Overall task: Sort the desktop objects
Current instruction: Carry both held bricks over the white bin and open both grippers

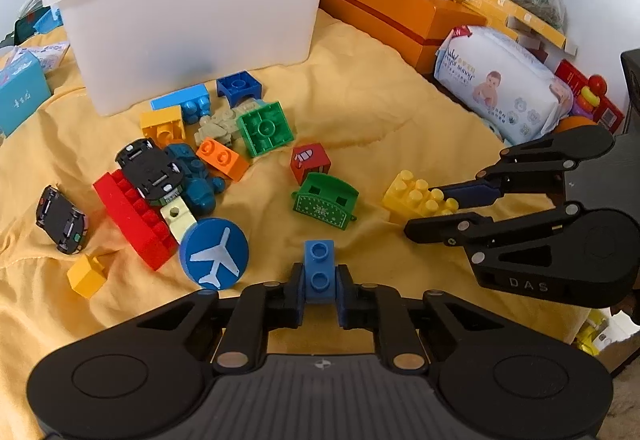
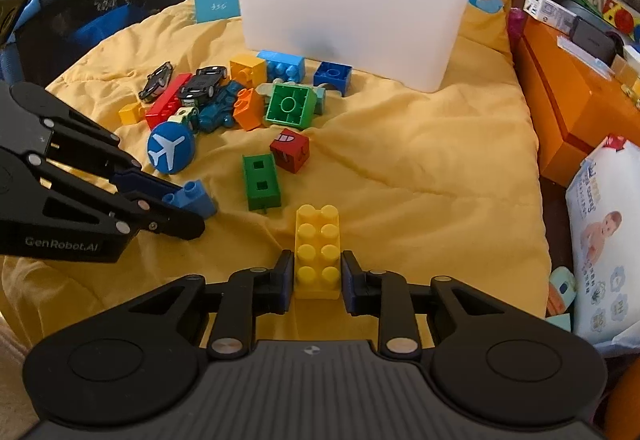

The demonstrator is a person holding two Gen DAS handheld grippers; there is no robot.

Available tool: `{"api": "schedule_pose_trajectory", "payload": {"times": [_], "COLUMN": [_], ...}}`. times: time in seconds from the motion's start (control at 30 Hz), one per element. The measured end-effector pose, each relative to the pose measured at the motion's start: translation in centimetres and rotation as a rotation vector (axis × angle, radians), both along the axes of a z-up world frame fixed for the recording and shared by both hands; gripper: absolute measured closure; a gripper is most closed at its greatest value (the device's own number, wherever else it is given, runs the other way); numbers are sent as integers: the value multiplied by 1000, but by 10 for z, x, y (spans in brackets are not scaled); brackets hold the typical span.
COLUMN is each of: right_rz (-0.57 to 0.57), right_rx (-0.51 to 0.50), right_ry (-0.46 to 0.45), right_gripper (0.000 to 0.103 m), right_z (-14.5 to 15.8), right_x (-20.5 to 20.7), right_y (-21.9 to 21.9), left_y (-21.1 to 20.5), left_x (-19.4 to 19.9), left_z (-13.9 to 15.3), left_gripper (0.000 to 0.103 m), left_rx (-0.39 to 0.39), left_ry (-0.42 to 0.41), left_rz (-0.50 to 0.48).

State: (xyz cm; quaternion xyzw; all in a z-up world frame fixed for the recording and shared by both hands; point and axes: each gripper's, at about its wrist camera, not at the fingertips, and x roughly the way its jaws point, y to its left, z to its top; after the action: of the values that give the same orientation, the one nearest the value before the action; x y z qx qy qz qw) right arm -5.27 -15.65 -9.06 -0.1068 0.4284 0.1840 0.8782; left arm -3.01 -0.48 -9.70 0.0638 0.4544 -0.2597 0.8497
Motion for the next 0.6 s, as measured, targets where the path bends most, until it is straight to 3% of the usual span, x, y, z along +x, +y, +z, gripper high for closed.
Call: {"api": "schedule_pose_trajectory", "payload": {"times": [0.1,0.3,0.43,0.6], "right_rz": [11,-15,-31,-68], "right_rx": [10,58,112,121], "right_ry": [-8,-137,-265,-377], "right_gripper": [76,76,76,76], "right_z": [8,56,99,137], "right_x": [0,20,54,114], "right_y": [-1,-12,-15,-4], "left_y": [4,18,20,12], "left_x": [0,29,71,132], "left_z": [19,87,138,177], "left_gripper": [86,85,85,85], "left_rx": [-13,-61,-46,-21], "left_ry": [-55,-233,-400,-528], "left_rz": [-6,34,60,120]}}
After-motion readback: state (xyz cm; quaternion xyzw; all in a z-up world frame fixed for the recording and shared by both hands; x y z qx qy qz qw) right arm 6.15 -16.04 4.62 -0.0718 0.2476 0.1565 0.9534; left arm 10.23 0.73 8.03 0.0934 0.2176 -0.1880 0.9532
